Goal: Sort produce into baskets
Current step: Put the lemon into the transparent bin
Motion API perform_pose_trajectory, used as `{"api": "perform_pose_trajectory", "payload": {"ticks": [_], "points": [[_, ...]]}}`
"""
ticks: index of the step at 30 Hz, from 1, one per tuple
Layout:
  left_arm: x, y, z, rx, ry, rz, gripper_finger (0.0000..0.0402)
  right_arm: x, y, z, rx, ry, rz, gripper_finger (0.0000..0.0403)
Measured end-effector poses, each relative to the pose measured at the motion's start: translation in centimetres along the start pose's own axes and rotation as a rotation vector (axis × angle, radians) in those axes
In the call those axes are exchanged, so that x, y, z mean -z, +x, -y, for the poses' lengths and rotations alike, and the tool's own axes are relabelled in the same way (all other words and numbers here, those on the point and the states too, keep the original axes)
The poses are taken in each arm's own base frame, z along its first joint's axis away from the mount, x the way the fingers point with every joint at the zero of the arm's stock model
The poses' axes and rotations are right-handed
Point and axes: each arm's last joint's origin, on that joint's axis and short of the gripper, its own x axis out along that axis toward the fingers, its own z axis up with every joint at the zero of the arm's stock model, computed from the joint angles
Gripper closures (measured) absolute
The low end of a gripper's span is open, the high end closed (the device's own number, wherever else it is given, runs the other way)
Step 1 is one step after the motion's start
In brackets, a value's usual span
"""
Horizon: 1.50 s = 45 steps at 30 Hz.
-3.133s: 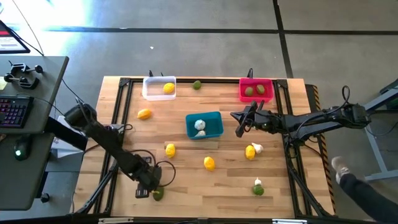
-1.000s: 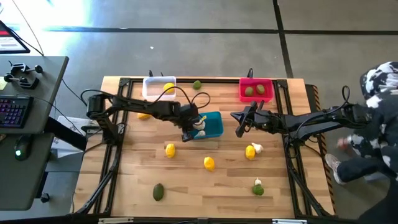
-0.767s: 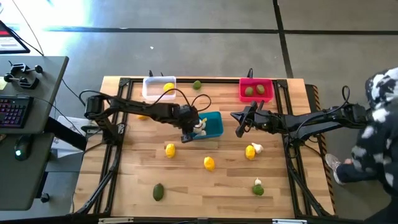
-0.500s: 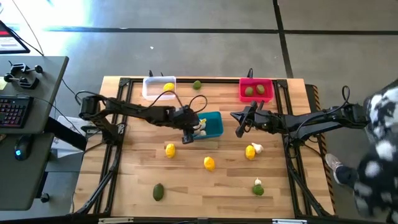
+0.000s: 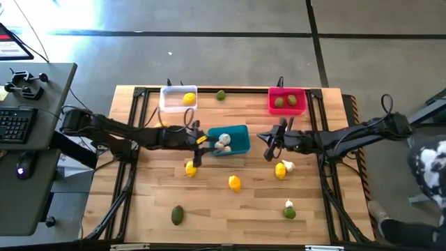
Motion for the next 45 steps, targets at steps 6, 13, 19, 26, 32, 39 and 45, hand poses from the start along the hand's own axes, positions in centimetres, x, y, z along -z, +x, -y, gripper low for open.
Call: {"api": "perform_pose_trajectory", "payload": {"ticks": [6,13,19,26,32,39,45], "points": [[0.9,-1.8,0.3,0.023,-0.015,0.098,0.0255,1.6,-0.5,-2.7,-0.037,0.018,-0.079,0.0403],[1.5,-2.2,0.4,0.03,-0.016,0.102,0.0255,2.3,-0.5,-6.1,-0.043,0.053,-0.189,0.0399],[1.5,-2.2,0.4,0.03,-0.021,0.106,0.0255,1.6,-0.5,-8.4,0.054,0.104,-0.376,0.034],[1.5,-2.2,0.4,0.03,-0.025,0.105,0.0255,0.4,-0.9,-9.4,0.35,0.242,-0.734,0.0232],[1.5,-2.2,0.4,0.029,-0.023,0.104,0.0255,1.7,0.1,-10.1,0.472,0.358,-1.014,0.0186],[1.5,-2.2,0.4,0.029,-0.016,0.105,0.0255,3.2,0.9,-9.8,0.624,0.381,-1.09,0.018],[1.5,-2.2,0.4,0.029,-0.017,0.105,0.0255,3.4,1.6,-9.5,0.659,0.407,-1.09,0.018]]}}
